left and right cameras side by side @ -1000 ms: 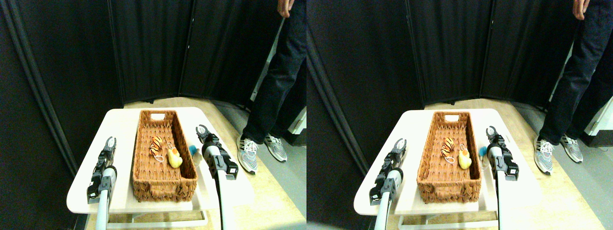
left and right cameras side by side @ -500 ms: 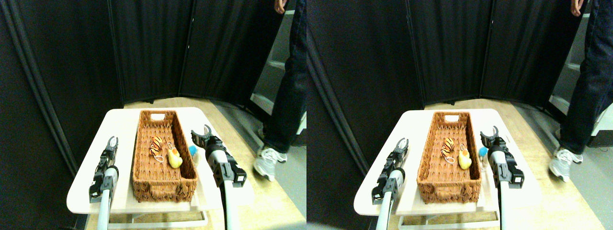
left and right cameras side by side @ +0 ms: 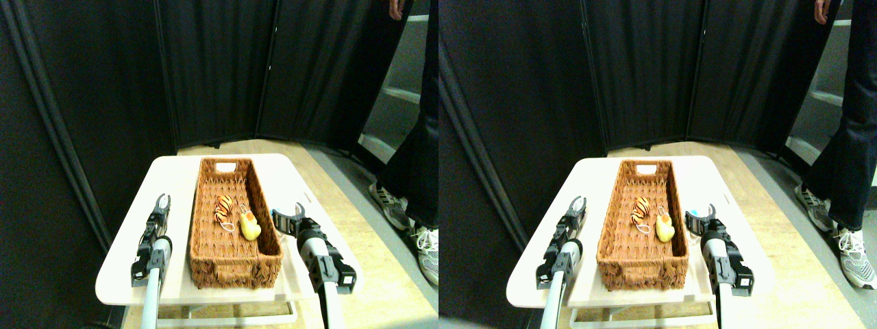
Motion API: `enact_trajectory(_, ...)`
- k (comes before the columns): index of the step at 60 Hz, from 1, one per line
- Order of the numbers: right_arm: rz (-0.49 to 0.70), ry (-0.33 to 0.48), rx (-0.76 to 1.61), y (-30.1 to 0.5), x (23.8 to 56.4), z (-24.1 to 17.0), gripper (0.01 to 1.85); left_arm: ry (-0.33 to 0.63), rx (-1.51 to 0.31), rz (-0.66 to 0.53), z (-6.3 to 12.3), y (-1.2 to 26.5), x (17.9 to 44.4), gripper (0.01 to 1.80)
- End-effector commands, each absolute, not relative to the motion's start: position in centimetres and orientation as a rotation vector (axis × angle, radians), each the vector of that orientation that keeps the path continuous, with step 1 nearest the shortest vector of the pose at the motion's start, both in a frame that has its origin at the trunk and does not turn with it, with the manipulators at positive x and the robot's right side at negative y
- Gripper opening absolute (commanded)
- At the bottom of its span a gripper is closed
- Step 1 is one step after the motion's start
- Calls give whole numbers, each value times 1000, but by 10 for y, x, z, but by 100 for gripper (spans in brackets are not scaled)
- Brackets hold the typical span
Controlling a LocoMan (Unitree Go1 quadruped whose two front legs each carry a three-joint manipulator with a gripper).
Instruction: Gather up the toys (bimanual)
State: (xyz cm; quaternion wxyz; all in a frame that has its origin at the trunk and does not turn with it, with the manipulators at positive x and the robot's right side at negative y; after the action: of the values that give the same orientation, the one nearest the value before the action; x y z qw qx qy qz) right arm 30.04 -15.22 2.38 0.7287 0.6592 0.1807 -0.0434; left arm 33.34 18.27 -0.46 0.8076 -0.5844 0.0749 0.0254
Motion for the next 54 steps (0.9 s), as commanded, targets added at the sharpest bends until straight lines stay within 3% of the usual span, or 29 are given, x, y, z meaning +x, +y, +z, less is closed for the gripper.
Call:
enact_trajectory(1,-110,406,1476,-154,303,17,43,127,-1264,28,2,179,335,1)
enact_trajectory(13,-135,424,1507,-157,306,9,38,127,-1281,8,5,176,331,1)
enact_trajectory(37,-184,489,1448,-157,310,-3,76,122,-1245,-10,7,177,326,1)
enact_trajectory(54,-238,490,1452,-161,318,-15,62,117,-1254,-1,10,175,324,1)
